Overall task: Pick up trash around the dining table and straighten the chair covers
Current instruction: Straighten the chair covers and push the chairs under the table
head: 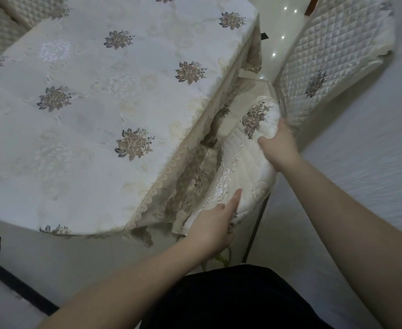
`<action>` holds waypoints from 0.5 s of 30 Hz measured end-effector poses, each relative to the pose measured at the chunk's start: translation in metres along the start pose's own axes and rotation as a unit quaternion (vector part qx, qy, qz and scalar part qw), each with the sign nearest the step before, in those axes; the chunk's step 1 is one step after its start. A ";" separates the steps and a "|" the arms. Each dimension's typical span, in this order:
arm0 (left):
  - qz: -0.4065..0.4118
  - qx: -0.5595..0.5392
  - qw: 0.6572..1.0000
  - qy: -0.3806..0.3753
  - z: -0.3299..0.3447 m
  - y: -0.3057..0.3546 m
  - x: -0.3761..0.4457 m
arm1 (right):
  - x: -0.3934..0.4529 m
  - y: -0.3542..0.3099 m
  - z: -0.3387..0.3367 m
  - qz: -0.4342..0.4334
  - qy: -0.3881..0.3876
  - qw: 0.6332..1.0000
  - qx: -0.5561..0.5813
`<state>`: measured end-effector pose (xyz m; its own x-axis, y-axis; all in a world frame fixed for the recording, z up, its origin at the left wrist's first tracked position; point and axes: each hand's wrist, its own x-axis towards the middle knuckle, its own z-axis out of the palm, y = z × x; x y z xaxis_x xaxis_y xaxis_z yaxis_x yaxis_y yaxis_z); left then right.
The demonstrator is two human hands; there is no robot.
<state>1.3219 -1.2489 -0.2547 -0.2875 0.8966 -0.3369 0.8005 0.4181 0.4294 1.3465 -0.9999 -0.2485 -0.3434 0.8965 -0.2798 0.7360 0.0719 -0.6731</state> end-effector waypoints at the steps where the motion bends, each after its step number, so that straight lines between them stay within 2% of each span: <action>1: 0.004 0.005 1.000 0.000 0.001 -0.002 -0.002 | 0.000 0.003 0.002 0.001 0.004 1.000 -0.015; 15: 0.037 0.004 0.999 -0.015 0.004 -0.001 0.005 | -0.004 0.004 -0.010 -0.004 -0.003 1.000 -0.007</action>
<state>1.3212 -1.2456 -0.2600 -0.2111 0.9202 -0.3298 0.8229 0.3493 0.4481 1.3563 -0.9988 -0.2437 -0.3520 0.8936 -0.2784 0.7412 0.0844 -0.6659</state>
